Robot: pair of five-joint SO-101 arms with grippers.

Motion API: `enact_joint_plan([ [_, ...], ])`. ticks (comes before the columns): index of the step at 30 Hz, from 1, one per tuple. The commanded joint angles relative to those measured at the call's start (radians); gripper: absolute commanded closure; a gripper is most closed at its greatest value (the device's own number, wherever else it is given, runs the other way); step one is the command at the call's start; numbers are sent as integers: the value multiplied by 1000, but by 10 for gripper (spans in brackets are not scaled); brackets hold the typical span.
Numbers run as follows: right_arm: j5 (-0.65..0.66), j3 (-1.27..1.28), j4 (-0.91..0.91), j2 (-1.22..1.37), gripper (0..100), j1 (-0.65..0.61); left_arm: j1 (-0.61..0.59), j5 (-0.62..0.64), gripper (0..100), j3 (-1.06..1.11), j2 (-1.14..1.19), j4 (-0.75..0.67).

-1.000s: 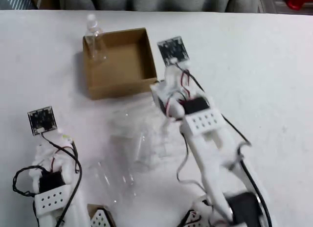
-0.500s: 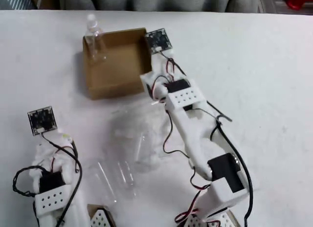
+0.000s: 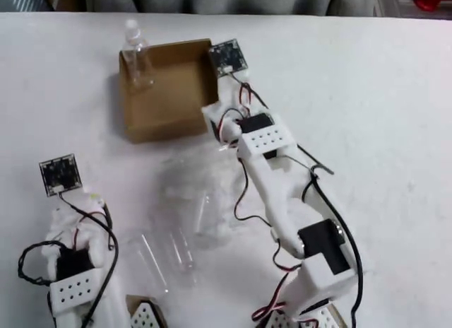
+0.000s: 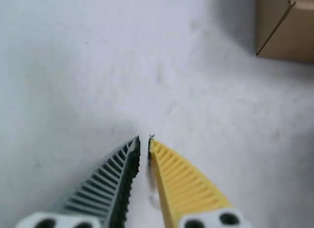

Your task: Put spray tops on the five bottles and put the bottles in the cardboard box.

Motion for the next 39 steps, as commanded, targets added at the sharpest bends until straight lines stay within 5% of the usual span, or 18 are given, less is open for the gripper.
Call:
enact_joint_plan([
  [1,9,-60,-27,15,876,-2,15,-9,962,-11,-18,-26],
  [14,-101,-58,4,4,876,-16,15,-9,962,-9,-18,-25],
  [24,-94,-52,487,-302,878,-25,15,-29,964,-18,-18,-20],
  [31,21,-49,809,-407,879,143,15,-28,965,-124,-13,112],
  [39,157,218,742,-550,879,410,15,-32,965,-411,-12,327],
])
